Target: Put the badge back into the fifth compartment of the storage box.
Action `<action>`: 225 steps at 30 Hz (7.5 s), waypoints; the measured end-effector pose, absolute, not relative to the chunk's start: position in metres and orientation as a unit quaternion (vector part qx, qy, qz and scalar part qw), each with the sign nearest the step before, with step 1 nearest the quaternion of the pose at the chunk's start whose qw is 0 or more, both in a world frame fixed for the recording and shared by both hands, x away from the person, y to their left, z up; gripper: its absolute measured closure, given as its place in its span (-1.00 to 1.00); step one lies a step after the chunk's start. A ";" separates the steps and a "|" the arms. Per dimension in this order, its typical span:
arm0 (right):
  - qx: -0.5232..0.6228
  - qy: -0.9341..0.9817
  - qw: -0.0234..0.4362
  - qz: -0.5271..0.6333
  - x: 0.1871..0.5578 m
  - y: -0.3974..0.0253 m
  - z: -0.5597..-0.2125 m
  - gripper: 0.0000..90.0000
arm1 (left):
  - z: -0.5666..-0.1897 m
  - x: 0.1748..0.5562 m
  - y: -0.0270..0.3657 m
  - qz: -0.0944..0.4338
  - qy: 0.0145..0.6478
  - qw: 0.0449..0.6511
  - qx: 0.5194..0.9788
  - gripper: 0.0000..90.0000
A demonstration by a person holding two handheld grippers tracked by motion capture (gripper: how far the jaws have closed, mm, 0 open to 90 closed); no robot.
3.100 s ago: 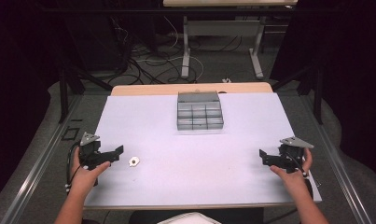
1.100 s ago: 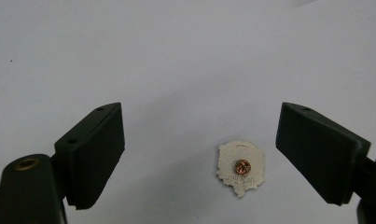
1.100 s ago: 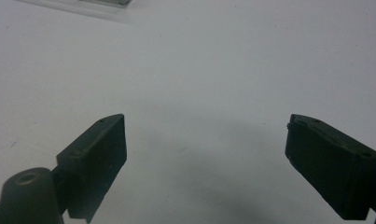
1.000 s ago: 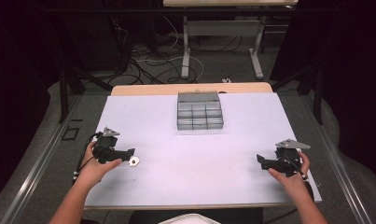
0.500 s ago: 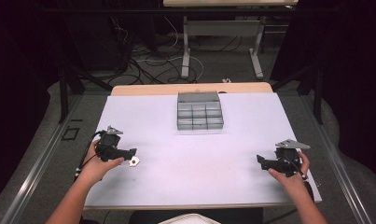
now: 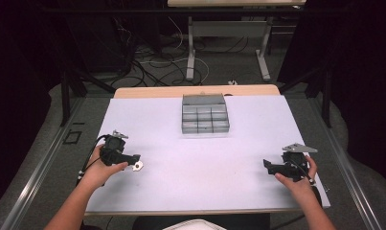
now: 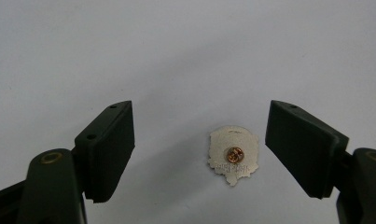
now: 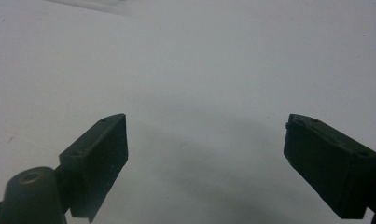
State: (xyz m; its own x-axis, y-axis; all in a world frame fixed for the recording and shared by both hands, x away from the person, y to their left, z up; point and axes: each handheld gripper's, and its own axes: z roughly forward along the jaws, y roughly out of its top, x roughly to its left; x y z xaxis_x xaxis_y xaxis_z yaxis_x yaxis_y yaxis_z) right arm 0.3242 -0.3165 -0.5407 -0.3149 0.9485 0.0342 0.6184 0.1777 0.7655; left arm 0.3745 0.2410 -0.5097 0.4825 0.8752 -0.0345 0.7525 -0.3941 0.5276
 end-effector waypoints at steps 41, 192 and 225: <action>0.538 0.734 0.227 0.347 0.325 -0.315 -0.543 -0.71 | -0.526 0.385 0.220 0.051 0.483 0.180 0.856 -0.09; 0.535 0.738 0.228 0.342 0.326 -0.316 -0.545 -0.68 | -0.482 0.424 0.142 0.115 0.453 0.243 0.850 0.30; 0.533 0.737 0.228 0.347 0.325 -0.317 -0.544 -0.68 | -0.474 0.444 0.100 0.118 0.455 0.275 0.839 0.30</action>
State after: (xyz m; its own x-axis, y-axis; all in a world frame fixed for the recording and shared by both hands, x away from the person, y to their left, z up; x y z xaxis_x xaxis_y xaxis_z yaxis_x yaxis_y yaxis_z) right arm 0.3253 -0.3174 -0.5440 -0.3268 0.9445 0.0345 0.6277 0.1896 0.7550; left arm 0.4442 0.1002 -0.4738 0.5580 0.8281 -0.0532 0.6989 -0.4344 0.5681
